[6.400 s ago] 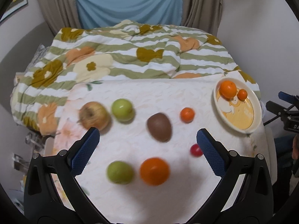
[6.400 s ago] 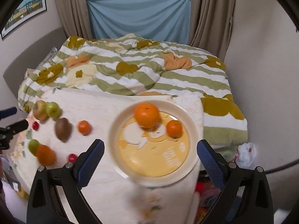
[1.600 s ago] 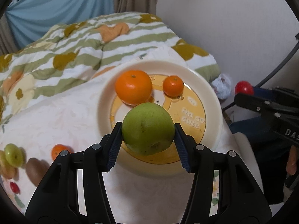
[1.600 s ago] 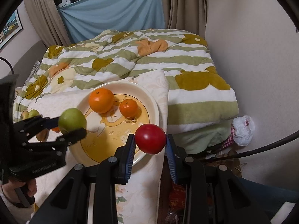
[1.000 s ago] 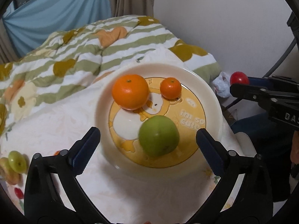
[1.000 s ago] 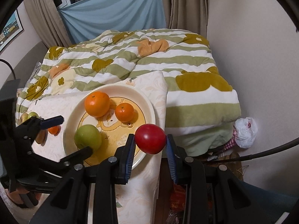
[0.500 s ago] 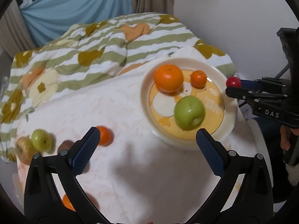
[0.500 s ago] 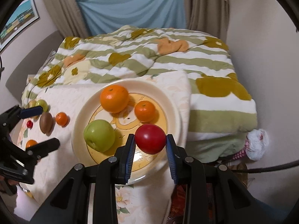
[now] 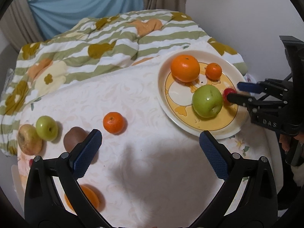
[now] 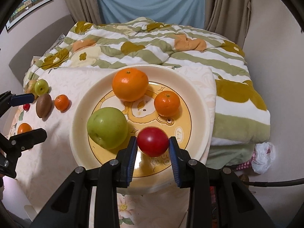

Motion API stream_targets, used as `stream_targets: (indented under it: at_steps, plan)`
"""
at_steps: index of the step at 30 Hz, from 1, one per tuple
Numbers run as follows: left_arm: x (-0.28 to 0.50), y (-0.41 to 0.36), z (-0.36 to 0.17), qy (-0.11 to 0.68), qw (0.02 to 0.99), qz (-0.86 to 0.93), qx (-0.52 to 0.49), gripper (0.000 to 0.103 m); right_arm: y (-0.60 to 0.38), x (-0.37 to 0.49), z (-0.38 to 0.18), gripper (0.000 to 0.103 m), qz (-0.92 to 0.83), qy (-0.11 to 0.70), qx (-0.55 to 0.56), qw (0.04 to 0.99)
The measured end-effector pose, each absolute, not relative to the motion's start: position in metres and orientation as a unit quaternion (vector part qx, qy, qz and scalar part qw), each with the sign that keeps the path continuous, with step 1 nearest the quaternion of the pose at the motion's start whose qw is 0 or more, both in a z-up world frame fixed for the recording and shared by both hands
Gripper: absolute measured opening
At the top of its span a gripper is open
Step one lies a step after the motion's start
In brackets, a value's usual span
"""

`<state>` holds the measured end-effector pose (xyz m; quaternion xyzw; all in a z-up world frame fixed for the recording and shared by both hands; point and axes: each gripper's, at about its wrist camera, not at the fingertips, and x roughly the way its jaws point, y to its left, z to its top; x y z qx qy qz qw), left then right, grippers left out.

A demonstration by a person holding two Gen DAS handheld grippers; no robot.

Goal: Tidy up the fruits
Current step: 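Lower the red tomato onto the duck plate and open the right gripper, then move the left gripper around the large red-yellow apple while the right moves toward the kiwi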

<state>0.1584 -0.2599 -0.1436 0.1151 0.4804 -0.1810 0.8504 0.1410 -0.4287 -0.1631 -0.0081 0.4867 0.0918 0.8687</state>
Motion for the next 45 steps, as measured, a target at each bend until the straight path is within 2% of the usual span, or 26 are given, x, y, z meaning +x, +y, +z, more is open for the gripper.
stream_targets:
  at_steps: [1, 2, 4, 7, 8, 15, 24, 31, 45]
  plan:
    - [0.159, -0.26, -0.144, 0.481, 0.85, -0.181, 0.117, 0.103, -0.429, 0.139, -0.162, 0.063, 0.091, 0.485, -0.007, 0.87]
    - [0.158, -0.261, -0.144, 0.481, 0.85, -0.179, 0.121, 0.103, -0.43, 0.138, -0.161, 0.073, 0.091, 0.485, -0.007, 0.87]
    - [0.157, -0.262, -0.144, 0.48, 0.85, -0.178, 0.125, 0.103, -0.431, 0.136, -0.159, 0.08, 0.089, 0.484, -0.004, 0.871]
    - [0.153, -0.26, -0.141, 0.478, 0.851, -0.179, 0.121, 0.103, -0.434, 0.131, -0.155, 0.101, 0.084, 0.483, -0.002, 0.871]
    - [0.152, -0.259, -0.139, 0.478, 0.851, -0.179, 0.121, 0.103, -0.435, 0.128, -0.152, 0.102, 0.083, 0.483, 0.002, 0.871]
    - [0.139, -0.247, -0.115, 0.463, 0.861, -0.184, 0.103, 0.103, -0.437, 0.112, -0.123, 0.102, 0.074, 0.469, -0.005, 0.88]
    - [0.116, -0.192, -0.073, 0.436, 0.888, -0.122, 0.08, 0.103, -0.409, 0.098, -0.081, 0.103, 0.073, 0.466, -0.023, 0.882]
    - [0.115, -0.133, -0.071, 0.459, 0.88, -0.081, 0.094, 0.103, -0.372, 0.092, -0.057, 0.103, 0.061, 0.452, 0.008, 0.89]
    - [0.157, -0.007, -0.071, 0.45, 0.879, -0.133, 0.081, 0.103, -0.274, 0.094, -0.062, 0.103, -0.017, 0.456, 0.057, 0.888]
